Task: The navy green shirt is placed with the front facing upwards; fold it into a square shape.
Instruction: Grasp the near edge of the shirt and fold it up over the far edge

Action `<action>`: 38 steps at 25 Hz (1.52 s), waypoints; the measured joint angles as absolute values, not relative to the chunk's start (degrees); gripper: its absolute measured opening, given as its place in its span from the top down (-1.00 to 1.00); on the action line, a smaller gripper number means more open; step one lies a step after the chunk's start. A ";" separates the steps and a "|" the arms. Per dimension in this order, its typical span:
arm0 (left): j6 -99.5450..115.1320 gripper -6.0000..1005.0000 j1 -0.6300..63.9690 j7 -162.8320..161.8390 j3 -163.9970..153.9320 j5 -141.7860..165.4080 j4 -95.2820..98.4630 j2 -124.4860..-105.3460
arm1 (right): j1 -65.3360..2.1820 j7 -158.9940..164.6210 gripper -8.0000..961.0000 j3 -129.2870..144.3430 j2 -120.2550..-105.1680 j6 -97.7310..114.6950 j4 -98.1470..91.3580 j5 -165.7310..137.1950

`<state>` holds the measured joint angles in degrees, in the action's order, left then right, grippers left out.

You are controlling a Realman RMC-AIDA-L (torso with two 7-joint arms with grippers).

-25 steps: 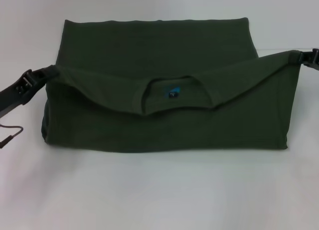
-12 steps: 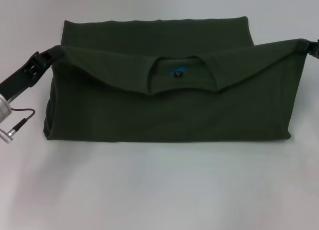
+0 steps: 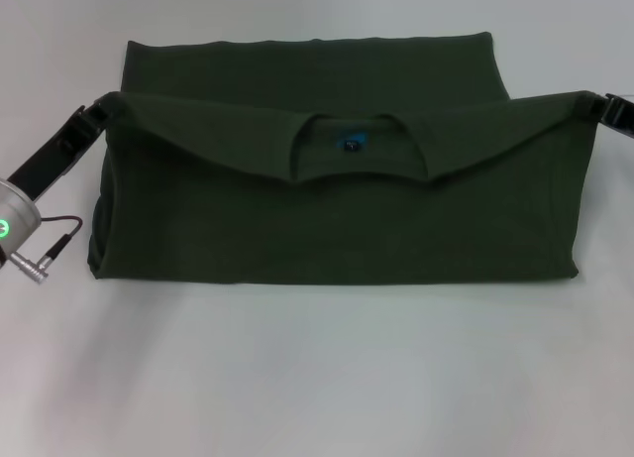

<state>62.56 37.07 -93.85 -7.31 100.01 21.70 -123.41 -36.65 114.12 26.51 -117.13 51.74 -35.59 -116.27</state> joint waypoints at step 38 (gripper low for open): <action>54.60 -0.16 36.75 -81.59 -13.29 88.80 15.36 -123.00 | -37.28 109.47 0.00 26.41 -117.85 53.37 -33.11 -114.67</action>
